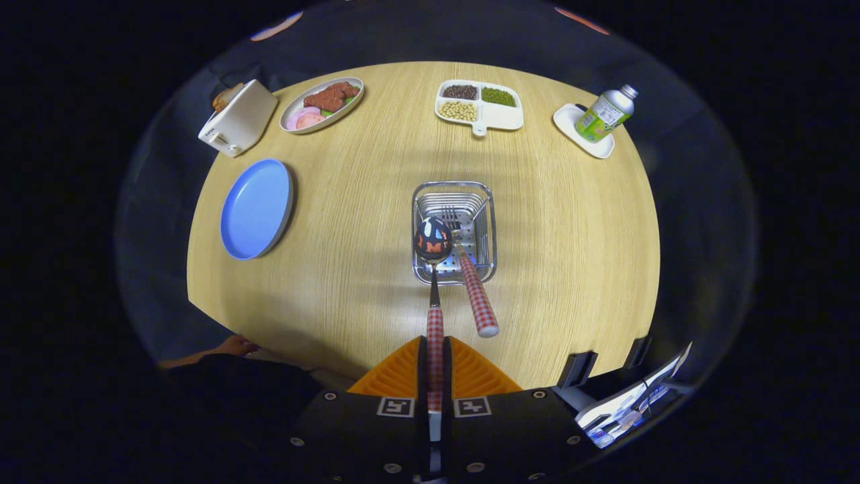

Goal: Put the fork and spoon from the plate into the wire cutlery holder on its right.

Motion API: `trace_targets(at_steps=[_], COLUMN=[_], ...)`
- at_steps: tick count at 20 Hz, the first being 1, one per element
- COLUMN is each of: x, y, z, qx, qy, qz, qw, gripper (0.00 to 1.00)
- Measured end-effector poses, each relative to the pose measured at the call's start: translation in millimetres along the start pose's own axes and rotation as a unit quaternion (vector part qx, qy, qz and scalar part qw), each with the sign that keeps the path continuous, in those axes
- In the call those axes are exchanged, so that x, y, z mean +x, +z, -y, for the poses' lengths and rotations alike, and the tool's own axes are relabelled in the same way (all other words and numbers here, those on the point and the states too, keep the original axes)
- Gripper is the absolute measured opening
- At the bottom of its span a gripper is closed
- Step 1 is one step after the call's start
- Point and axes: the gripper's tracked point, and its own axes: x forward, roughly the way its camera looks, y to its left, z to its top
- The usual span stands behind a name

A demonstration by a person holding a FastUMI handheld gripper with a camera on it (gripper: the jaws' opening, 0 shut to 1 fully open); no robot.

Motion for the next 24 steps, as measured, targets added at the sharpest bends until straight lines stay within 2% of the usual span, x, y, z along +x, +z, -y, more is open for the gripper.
trace_targets(at_steps=[4,9,14,19,22,24], x=[-3,4,14,13,2,-9], y=[7,10,24,44,69,89], z=[4,2,0,-4,-9,-4], qx=[0.003,-0.032,-0.015,0.051,0.095,0.108], qy=[0.001,0.007,0.015,0.037,0.064,0.067], qz=[-0.035,-0.079,-0.093,-0.064,-0.006,0.046], qw=[0.999,0.996,0.995,0.996,0.993,0.991], gripper=[0.07,0.07,0.08,0.13,0.12,0.14])
